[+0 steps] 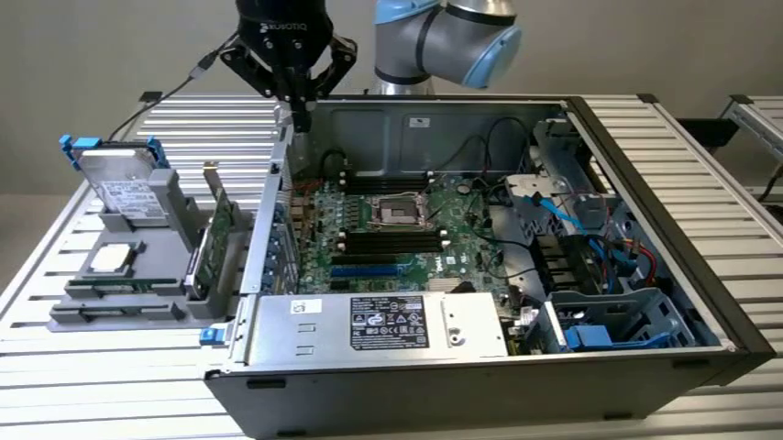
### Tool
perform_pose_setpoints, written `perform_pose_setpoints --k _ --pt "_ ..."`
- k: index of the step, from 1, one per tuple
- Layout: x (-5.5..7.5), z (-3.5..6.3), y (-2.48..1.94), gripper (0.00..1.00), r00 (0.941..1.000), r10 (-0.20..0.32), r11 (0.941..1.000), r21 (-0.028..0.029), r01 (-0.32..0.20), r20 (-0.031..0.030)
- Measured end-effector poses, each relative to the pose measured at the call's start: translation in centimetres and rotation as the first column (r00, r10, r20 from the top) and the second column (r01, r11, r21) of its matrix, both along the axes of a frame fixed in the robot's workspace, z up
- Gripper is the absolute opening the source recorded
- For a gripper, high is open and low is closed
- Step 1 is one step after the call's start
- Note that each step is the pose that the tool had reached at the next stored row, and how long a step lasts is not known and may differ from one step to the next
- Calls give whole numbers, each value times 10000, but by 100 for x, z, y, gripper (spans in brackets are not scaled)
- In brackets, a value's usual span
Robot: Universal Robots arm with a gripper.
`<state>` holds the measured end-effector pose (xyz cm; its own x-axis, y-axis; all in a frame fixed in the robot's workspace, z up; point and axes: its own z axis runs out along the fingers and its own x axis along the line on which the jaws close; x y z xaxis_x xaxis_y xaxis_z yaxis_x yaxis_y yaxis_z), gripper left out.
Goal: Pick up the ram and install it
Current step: 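Reach for the ram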
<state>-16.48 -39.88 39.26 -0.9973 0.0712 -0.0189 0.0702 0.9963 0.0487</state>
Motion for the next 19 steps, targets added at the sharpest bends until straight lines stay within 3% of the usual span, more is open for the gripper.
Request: perform_pose_setpoints --k 19 --pt "-864 -2 0 10 10000 0 10000 1 0 1"
